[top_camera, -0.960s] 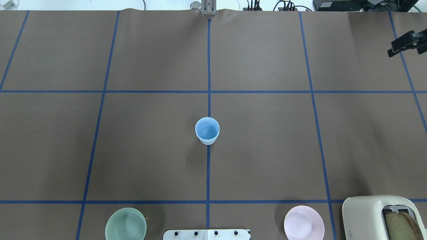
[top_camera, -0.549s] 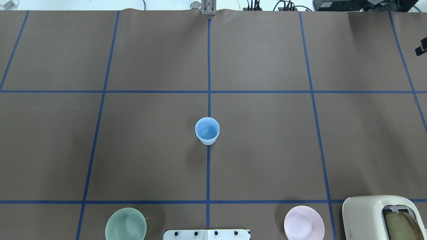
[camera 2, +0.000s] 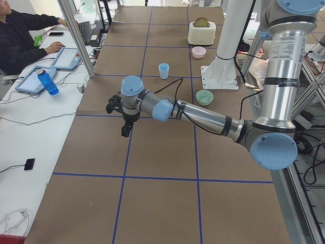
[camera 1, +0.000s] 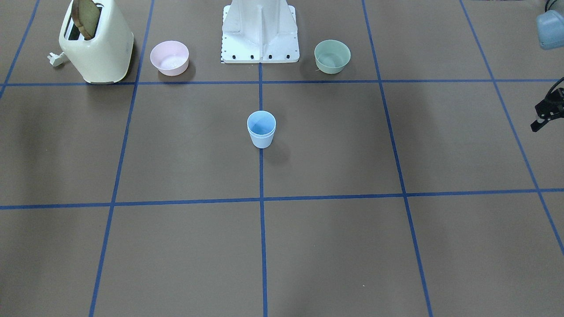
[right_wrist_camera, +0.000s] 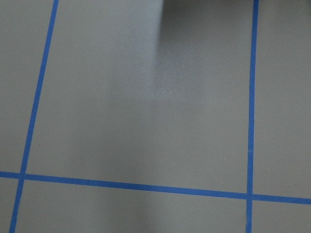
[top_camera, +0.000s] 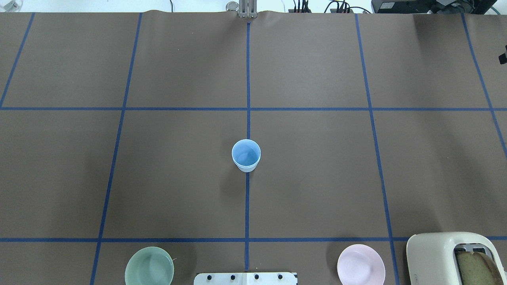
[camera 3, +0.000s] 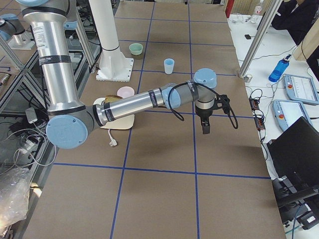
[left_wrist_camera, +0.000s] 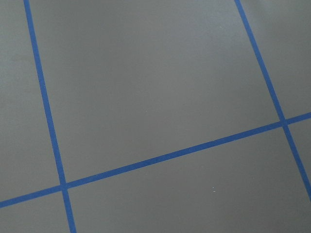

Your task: Stack blue cups with both arms

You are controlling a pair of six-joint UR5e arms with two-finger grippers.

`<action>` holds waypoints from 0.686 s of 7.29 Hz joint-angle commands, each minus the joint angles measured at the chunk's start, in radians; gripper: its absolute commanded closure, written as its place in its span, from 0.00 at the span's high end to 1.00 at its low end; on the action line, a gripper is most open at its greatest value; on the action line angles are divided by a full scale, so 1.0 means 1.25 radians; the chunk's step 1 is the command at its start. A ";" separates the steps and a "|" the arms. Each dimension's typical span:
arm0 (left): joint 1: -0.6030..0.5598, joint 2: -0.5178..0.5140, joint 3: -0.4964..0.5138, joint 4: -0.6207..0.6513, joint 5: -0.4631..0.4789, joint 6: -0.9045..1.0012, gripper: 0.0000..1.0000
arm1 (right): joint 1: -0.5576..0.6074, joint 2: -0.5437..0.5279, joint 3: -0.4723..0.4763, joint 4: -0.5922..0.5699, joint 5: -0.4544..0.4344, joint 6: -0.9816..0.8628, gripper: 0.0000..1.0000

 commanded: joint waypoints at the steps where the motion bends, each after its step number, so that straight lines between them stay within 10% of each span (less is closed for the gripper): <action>1: -0.007 0.000 0.000 0.005 -0.001 -0.001 0.98 | 0.001 -0.017 -0.002 -0.002 0.001 0.000 1.00; 5: -0.099 0.010 0.064 0.008 -0.059 0.078 0.98 | 0.016 -0.031 -0.039 0.007 0.009 0.000 1.00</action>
